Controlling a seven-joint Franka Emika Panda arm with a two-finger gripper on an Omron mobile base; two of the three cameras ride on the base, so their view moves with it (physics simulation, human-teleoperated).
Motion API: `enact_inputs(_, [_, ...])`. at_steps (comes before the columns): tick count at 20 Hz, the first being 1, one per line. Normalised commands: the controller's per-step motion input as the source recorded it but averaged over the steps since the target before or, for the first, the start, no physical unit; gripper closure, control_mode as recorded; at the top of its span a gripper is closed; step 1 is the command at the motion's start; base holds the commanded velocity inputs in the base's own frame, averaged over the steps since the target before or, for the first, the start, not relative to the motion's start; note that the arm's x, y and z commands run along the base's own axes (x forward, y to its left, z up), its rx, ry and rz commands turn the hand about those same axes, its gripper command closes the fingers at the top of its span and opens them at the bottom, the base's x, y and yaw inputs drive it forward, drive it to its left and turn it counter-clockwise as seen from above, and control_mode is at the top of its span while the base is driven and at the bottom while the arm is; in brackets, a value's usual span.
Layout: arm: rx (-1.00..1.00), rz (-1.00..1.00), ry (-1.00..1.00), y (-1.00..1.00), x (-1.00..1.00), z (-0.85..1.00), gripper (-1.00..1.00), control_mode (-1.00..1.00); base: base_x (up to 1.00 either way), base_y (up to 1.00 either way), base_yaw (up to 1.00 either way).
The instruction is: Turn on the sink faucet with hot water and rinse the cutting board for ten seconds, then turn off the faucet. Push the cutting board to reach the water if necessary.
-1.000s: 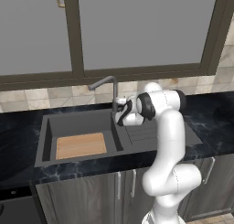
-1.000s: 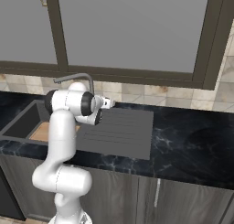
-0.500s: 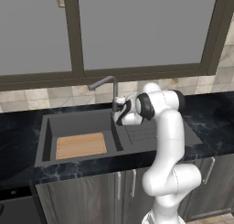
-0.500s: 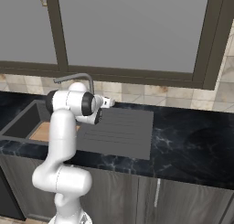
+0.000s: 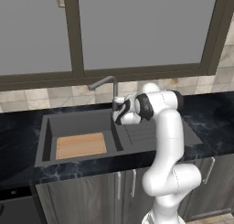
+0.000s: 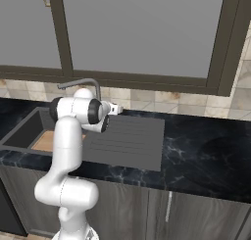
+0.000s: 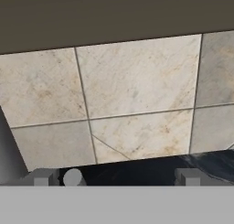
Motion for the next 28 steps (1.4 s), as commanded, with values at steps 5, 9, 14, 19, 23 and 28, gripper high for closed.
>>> enact_inputs(5, [0.00,0.00,0.00,0.00,0.12,0.00,-1.00,-1.00,0.00,0.00,0.00])
enact_inputs(9, [0.00,0.00,0.00,0.00,0.06,0.00,-1.00,-1.00,0.00,0.00,0.00])
enact_inputs(14, [0.00,0.00,0.00,-0.02,0.00,-0.02,-1.00,-1.00,0.00,0.00,0.00])
enact_inputs(19, [0.00,0.00,0.00,-0.19,0.00,-0.03,-1.00,-1.00,0.00,0.00,0.00])
enact_inputs(23, [0.00,0.00,-0.05,-0.21,0.00,-0.01,-1.00,-1.00,0.00,0.00,0.00])
enact_inputs(28, [0.00,0.00,-0.06,-0.13,0.00,0.00,-1.00,-1.00,0.00,0.00,0.00])
